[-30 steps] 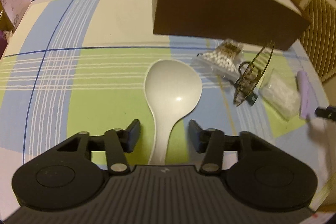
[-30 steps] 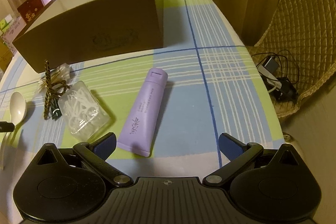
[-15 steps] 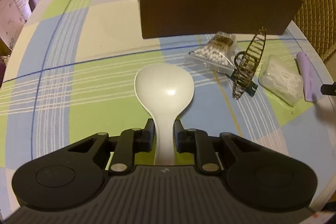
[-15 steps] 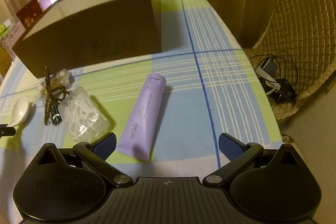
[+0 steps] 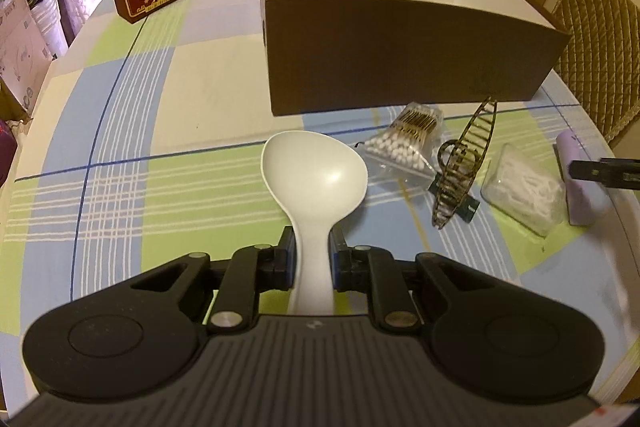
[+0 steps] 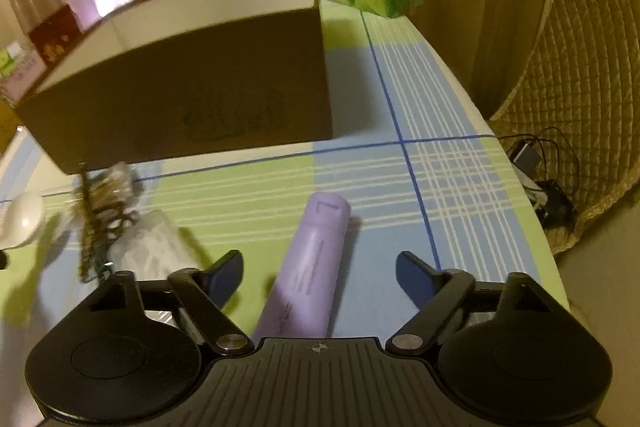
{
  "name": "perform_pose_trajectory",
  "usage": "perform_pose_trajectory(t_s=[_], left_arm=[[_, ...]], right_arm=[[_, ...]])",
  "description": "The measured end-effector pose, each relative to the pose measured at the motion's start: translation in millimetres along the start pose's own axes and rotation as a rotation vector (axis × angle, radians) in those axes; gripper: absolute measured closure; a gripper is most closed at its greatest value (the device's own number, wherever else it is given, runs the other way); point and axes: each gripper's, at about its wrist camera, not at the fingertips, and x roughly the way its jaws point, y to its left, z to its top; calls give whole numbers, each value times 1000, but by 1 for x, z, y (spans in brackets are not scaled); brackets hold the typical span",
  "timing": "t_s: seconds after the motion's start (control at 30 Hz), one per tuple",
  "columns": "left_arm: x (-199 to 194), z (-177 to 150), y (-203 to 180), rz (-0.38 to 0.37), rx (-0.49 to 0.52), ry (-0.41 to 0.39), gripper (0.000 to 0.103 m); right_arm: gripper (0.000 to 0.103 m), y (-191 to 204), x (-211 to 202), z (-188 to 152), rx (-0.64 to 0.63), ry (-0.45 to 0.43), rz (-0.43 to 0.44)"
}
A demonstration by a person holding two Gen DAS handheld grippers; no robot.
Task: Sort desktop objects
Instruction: 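Lift the white ladle with the left tool while the right tool grasps the purple tube, then carry the ladle with the left tool while the right tool carries the tube over the box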
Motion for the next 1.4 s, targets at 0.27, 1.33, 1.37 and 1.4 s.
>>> perform_pose_trajectory(t_s=[0.27,1.33,1.37,1.4], left_arm=[[-5,2,-5,-15,-1,-20,90],[-40,7,-11,-34,-5,-123,90],[-42,7,-11,-32,-4,-128,90],[-43,7,-11,-33,-2,-131,90]], right_arm=[[74,17,20,-7,-171,-33,-13],[74,20,-62,-7,-140,-213,23],[74,21,-65,-6,-139,-224,24],[74,22,-68,-5,-140,-235,26]])
